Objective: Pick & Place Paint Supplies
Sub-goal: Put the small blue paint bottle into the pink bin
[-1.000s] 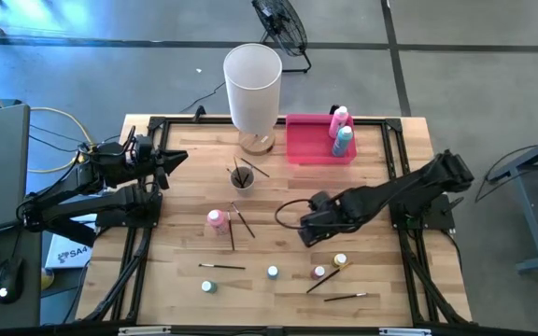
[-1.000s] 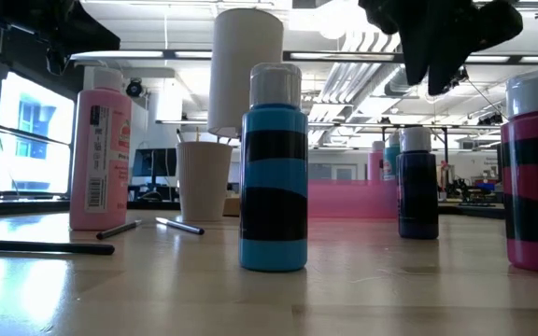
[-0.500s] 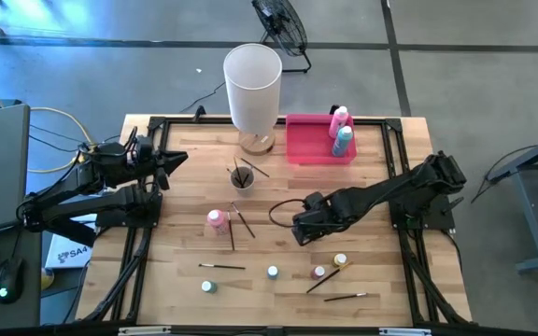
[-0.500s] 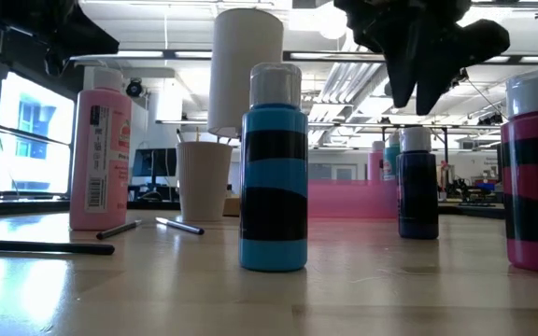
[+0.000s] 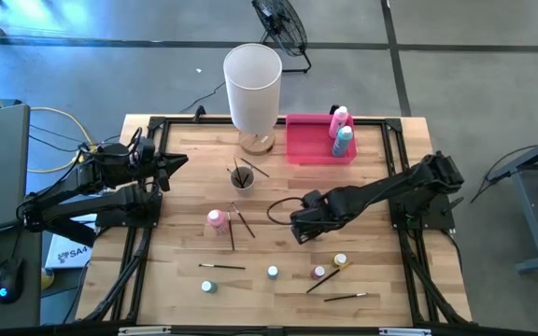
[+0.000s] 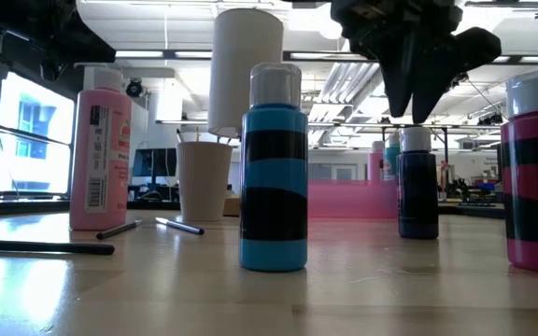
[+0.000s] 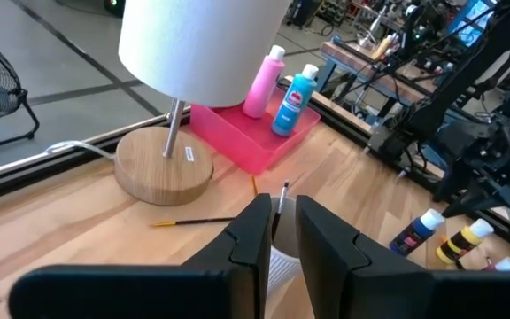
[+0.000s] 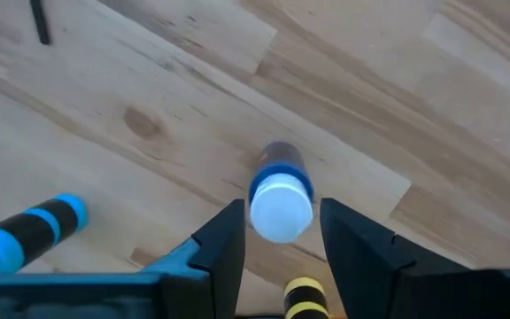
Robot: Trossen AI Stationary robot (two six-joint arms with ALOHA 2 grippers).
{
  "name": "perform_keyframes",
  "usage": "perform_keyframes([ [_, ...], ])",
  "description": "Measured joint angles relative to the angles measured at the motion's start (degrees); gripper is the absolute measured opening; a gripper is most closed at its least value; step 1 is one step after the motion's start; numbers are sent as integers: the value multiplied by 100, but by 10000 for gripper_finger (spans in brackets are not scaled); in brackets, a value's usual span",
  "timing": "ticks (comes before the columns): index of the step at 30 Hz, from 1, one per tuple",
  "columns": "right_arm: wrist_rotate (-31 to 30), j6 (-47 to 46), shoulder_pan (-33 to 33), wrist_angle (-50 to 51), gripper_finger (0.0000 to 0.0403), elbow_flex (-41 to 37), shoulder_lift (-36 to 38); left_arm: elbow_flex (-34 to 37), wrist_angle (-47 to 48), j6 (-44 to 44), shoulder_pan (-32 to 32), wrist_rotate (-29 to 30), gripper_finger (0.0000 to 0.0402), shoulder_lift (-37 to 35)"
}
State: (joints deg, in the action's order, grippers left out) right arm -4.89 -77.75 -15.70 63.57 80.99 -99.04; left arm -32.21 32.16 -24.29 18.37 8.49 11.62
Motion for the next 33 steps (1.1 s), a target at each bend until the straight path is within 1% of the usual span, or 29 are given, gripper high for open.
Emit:
perform_keyframes([
  [9, 175, 157, 0, -2, 141, -7, -280, 0, 12, -2, -2, 3, 54, 0],
  [16, 149, 301, 7, -138, 141, -4, -352, 0, 20, -4, 0, 18, 54, 0],
  [33, 40, 304, 11, -166, 140, -5, -374, 0, 106, -7, -1, 14, 54, 0],
])
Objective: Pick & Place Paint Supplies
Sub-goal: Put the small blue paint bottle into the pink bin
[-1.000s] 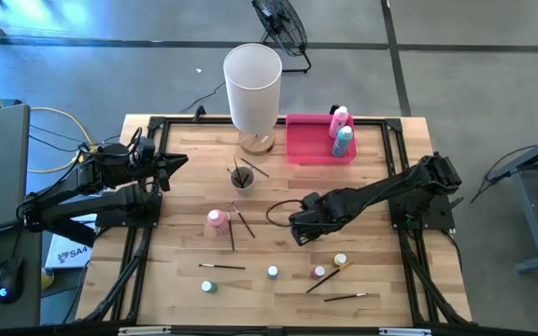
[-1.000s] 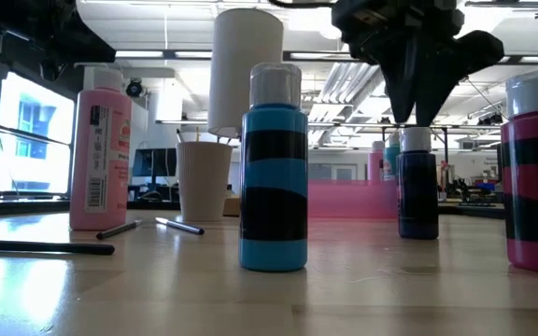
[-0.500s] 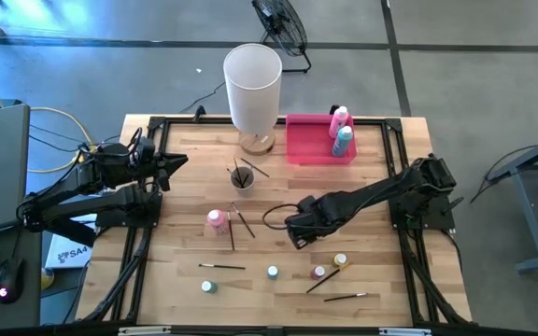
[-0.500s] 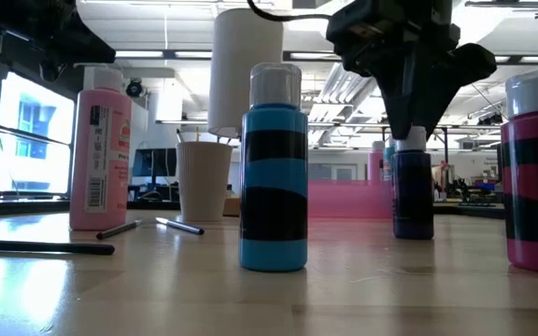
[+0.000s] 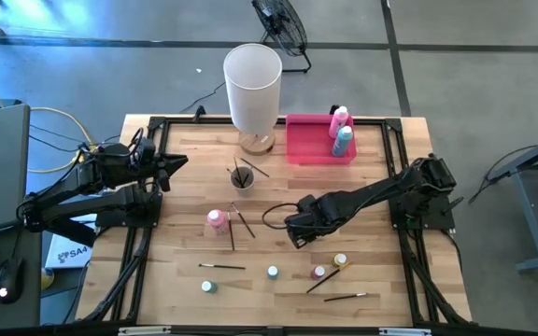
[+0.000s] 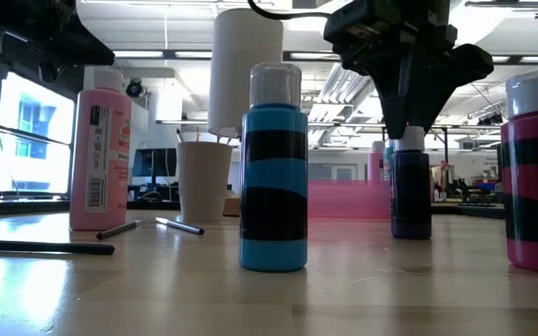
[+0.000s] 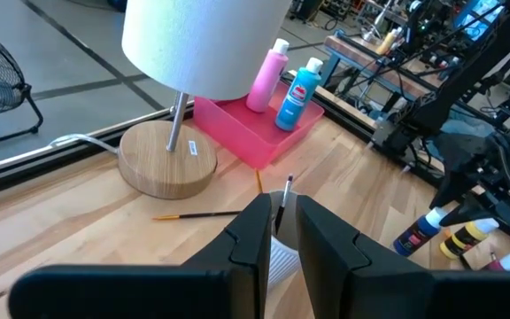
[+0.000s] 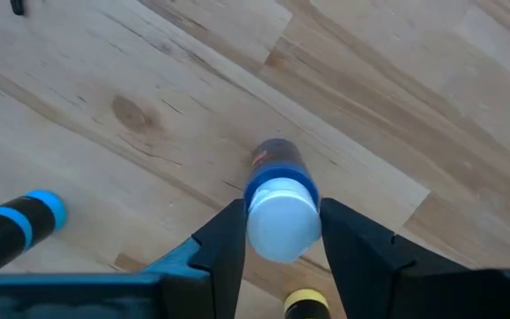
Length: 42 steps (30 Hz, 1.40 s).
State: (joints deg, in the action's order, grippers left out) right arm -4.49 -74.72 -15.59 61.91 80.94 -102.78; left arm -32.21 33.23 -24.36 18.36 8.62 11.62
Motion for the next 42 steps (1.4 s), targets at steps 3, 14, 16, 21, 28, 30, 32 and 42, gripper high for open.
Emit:
perform_keyframes([
  [3, -4, 0, 2, -3, 140, 1, -45, 0, -1, 0, 1, 0, 54, 0],
  [14, -4, 23, 4, -110, 140, 1, -129, 0, -4, 0, 1, -20, 54, 0],
  [16, 0, 79, 2, -112, 140, 1, -129, 0, -6, -2, 1, -17, 54, 0],
  [21, -4, 105, 13, -127, 140, -1, -129, 0, -6, 0, 1, -17, 54, 0],
  [28, 11, 107, 29, -129, 140, 1, -129, 0, -8, 0, 0, -15, 54, 0],
  [30, 13, 105, 37, -129, 140, 1, -129, 0, -8, 0, 1, -13, 54, 0],
  [32, 15, 105, 37, -129, 140, 1, -129, 0, -8, 0, 0, -13, 54, 0],
  [42, 20, 105, 37, -129, 120, 1, -129, 0, -8, 2, 1, 7, 54, 0],
])
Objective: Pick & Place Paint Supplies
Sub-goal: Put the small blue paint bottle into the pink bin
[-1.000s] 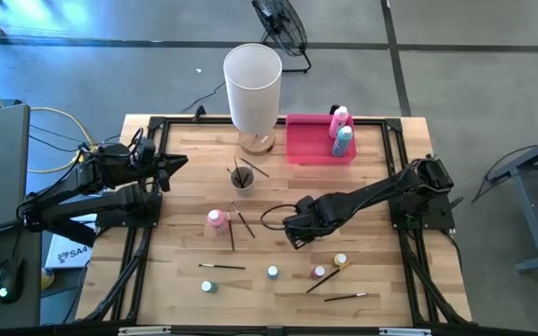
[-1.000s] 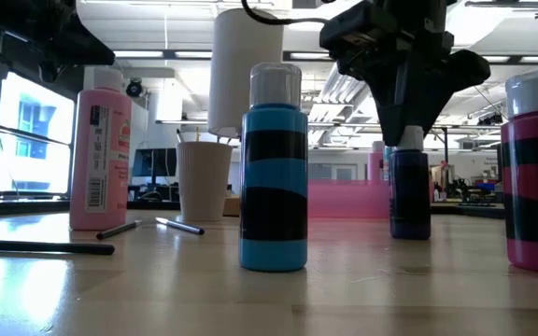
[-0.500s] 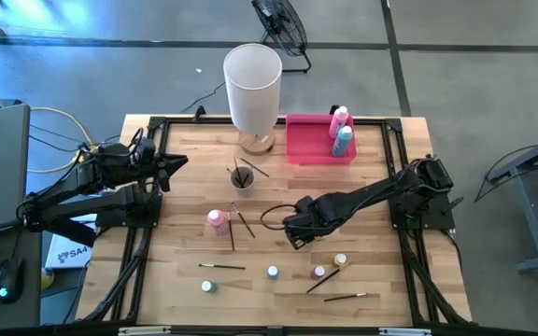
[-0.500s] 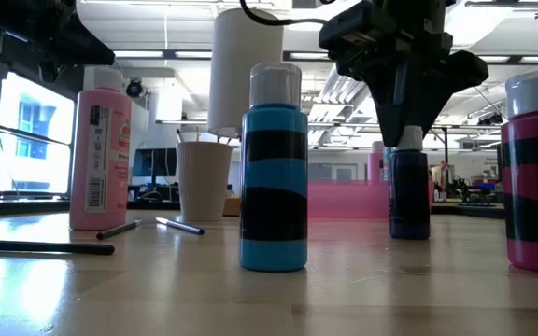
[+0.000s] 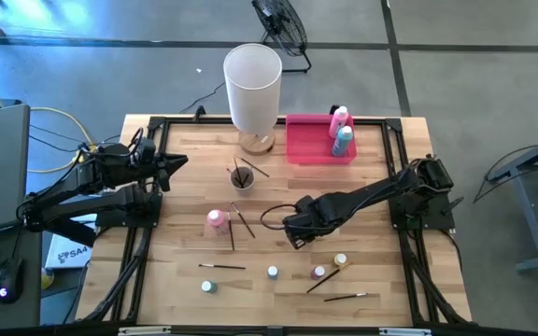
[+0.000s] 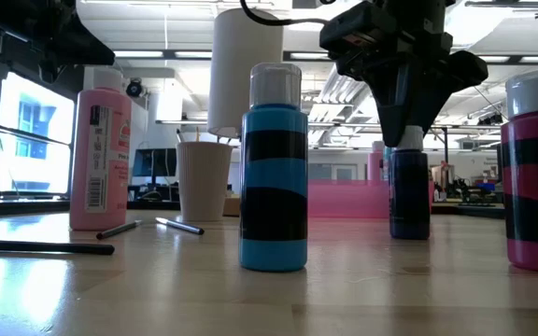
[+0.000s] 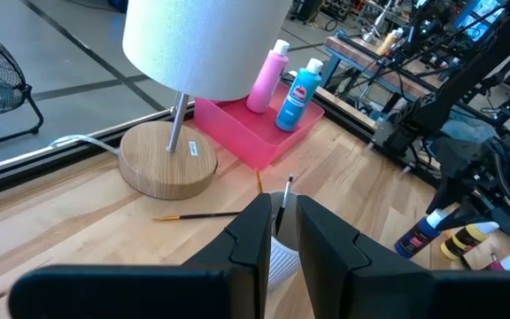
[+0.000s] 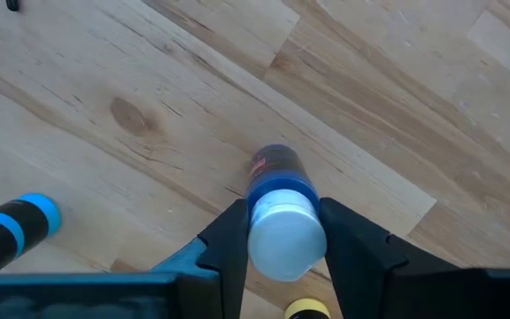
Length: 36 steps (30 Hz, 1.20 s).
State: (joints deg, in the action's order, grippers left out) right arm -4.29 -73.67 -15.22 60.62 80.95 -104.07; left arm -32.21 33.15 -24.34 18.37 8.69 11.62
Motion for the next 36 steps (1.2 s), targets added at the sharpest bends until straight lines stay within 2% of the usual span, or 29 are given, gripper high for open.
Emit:
perform_keyframes([
  [6, 6, 0, 0, 0, 137, 0, 0, 0, 0, 0, -2, 0, 54, 0],
  [13, 4, 2, 0, 0, 116, 0, 0, 0, 0, 0, -1, -2, 54, 0],
  [20, 2, 2, 0, -4, 141, -1, 0, 0, 0, 0, -1, -4, 54, 0],
  [30, -17, 130, 0, -8, 130, 0, 0, 0, 1, 0, -2, -4, 54, 0],
  [36, -16, 341, 0, -144, 144, 0, 0, 0, 0, 0, -1, -7, 54, 0],
])
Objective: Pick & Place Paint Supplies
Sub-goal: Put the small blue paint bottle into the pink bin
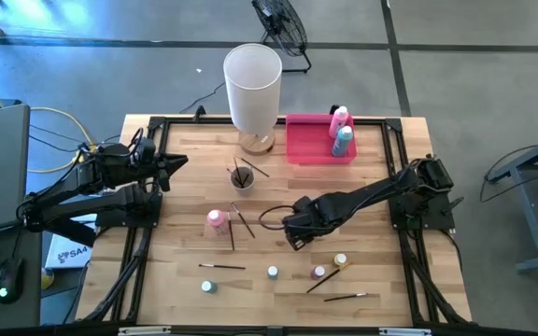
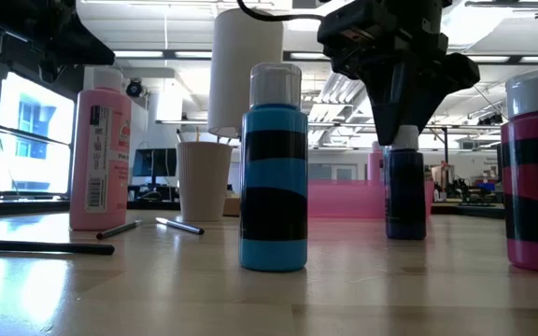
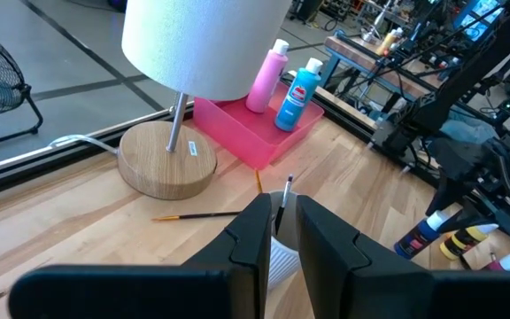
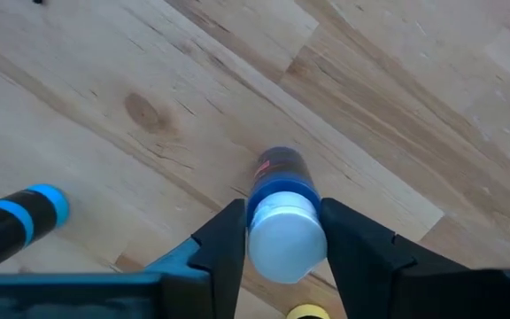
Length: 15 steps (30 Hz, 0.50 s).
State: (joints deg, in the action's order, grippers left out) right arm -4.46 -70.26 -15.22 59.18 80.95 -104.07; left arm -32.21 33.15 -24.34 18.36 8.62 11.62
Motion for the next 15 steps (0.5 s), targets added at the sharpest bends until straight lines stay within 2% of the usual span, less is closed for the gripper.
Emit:
perform_keyframes([
  [8, 10, 149, 0, -29, 187, 0, 0, 0, 0, 4, 0, 0, 54, 0],
  [15, 456, 189, 104, 197, 207, 0, 0, 0, 2, 4, 0, -23, 54, 0],
])
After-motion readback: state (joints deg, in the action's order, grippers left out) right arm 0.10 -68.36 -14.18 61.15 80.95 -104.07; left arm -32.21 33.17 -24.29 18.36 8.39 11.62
